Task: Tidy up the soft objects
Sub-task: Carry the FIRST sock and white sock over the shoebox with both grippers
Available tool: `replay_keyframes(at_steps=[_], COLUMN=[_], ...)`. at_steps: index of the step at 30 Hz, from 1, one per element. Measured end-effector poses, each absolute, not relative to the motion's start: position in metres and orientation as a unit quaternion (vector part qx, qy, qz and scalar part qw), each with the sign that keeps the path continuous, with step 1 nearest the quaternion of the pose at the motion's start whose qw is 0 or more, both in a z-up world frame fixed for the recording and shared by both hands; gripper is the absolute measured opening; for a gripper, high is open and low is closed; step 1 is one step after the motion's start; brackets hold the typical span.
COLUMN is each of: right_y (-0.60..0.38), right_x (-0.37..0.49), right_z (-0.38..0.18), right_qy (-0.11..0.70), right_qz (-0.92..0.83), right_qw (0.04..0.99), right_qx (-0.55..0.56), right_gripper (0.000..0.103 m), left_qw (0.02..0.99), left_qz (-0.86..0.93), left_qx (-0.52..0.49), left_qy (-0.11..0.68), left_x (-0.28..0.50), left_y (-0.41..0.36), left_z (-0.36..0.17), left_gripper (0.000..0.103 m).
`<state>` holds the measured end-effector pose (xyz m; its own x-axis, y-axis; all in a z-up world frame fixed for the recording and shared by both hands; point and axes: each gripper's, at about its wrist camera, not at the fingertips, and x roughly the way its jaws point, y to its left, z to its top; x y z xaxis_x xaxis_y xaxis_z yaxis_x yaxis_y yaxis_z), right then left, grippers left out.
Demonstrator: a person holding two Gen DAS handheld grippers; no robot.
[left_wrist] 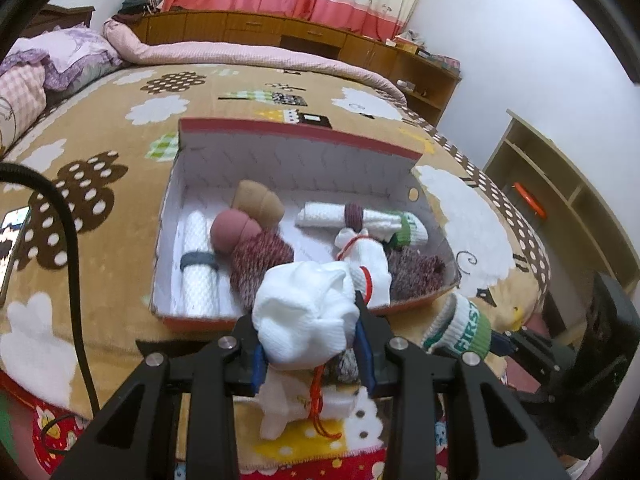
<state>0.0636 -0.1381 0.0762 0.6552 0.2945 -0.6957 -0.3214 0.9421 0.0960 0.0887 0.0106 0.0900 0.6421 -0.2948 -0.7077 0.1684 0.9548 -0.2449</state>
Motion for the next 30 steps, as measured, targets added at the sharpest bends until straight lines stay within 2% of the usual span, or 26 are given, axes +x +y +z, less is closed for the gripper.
replay_keyframes(at_steps=[15,30], right_y=[-0.152,-0.150], right_x=[0.077,0.114], right_z=[0.092,0.116], right_qy=[0.365,0.340], right_qz=[0.156,0.154], right_qw=[0.918,0.928], right_qx=[-0.013,-0.016], right_gripper=[0.046,0.046], left_qw=[0.897,0.893], left_qz=[-0.134,-0.137], left_qx=[-0.057,-0.044], left_qy=[0.417,0.425], left_x=[0.130,0.137], left_y=[-0.015,-0.021], left_z=[0.077,0.062], left_gripper=[0.037,0.037])
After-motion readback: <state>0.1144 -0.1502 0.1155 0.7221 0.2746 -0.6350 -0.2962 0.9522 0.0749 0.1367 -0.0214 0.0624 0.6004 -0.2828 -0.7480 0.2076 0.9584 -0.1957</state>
